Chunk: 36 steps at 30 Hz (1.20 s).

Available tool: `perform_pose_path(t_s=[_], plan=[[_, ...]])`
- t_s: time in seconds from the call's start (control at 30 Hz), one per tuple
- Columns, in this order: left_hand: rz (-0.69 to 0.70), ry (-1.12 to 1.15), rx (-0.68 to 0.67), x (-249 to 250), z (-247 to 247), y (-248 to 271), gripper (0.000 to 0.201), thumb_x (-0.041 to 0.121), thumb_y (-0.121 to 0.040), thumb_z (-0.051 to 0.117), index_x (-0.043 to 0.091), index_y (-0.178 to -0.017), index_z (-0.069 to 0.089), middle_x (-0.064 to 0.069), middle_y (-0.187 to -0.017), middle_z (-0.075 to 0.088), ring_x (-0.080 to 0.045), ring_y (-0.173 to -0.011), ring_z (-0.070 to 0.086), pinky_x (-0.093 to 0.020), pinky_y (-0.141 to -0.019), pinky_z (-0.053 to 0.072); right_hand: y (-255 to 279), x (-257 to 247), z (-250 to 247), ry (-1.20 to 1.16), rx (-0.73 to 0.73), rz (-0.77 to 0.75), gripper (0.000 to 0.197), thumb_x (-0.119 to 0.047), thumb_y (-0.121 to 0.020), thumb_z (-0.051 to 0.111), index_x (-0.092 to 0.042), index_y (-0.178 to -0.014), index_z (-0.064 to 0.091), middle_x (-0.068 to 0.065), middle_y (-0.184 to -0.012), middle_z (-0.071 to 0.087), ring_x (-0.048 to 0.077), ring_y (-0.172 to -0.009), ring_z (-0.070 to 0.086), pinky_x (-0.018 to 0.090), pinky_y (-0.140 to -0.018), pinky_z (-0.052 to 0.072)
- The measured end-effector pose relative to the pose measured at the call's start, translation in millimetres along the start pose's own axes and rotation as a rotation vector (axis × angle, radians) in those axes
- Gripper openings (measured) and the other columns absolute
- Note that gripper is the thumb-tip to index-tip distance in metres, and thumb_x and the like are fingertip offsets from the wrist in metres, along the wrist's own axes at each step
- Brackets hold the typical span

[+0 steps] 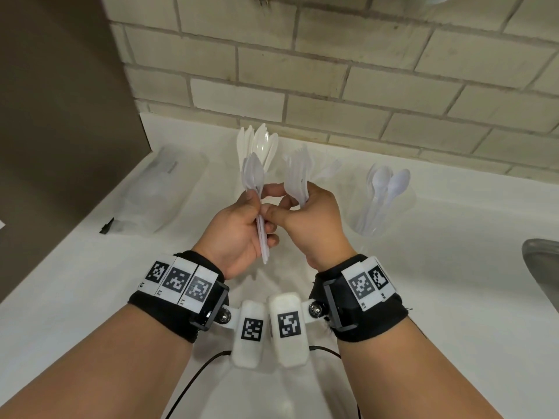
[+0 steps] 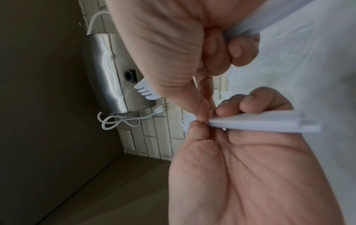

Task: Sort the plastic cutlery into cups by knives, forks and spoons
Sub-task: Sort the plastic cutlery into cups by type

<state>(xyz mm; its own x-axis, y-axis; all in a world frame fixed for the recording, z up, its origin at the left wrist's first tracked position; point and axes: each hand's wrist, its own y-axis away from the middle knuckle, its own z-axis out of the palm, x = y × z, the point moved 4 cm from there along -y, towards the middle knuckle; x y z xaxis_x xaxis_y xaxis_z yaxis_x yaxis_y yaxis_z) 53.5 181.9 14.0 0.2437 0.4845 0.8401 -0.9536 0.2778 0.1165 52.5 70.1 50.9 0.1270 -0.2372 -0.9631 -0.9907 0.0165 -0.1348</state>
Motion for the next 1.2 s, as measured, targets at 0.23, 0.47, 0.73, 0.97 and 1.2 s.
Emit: perform_pose_path(t_s=[0.23,0.47,0.73,0.97,1.2], plan=[[-0.046,0.005,-0.039,4,4,3,0.041,0.019,-0.104,0.027,0.006,-0.14,0.041,-0.018,-0.137,0.052,-0.031,-0.123,0.052,-0.044,-0.095,0.051,-2,7,5,0.017,-0.093,0.047,0.017,-0.009,-0.076,0.073,-0.011,-0.093,0.073,0.002,-0.083,0.074,0.014,-0.081,0.07,0.041,-0.075,0.06],[0.001,-0.078,0.152,5,2,2,0.025,0.017,-0.104,0.03,0.009,-0.108,0.054,-0.01,-0.097,0.057,-0.026,-0.078,0.066,-0.039,-0.072,0.059,-8,22,-1,-0.04,0.028,0.164,0.015,-0.019,-0.082,0.054,-0.01,-0.09,0.063,0.012,-0.088,0.07,0.026,-0.076,0.063,0.038,-0.064,0.048],[0.018,-0.146,0.258,11,-5,5,0.02,0.013,-0.103,0.035,0.01,-0.092,0.051,0.002,-0.09,0.048,-0.026,-0.076,0.066,-0.041,-0.077,0.056,-84,-22,-66,-0.274,0.32,-0.146,0.023,0.002,-0.097,0.037,-0.017,-0.106,0.046,0.002,-0.086,0.054,0.013,-0.077,0.052,0.021,-0.072,0.043],[-0.01,-0.168,0.272,7,-5,6,0.021,0.014,-0.102,0.038,0.008,-0.09,0.054,-0.001,-0.074,0.055,-0.026,-0.074,0.065,-0.04,-0.08,0.055,-136,12,-64,-0.277,0.291,-0.138,0.014,-0.005,-0.101,0.037,-0.015,-0.106,0.045,0.002,-0.071,0.043,0.016,-0.065,0.045,0.022,-0.068,0.047],[-0.025,-0.176,0.295,5,-15,3,0.02,0.012,-0.101,0.039,0.006,-0.092,0.055,0.0,-0.067,0.056,-0.027,-0.072,0.066,-0.037,-0.075,0.056,-146,51,-62,-0.235,0.274,-0.006,0.036,-0.007,-0.078,0.075,-0.024,-0.102,0.054,-0.001,-0.091,0.062,0.015,-0.085,0.059,0.035,-0.09,0.049]])
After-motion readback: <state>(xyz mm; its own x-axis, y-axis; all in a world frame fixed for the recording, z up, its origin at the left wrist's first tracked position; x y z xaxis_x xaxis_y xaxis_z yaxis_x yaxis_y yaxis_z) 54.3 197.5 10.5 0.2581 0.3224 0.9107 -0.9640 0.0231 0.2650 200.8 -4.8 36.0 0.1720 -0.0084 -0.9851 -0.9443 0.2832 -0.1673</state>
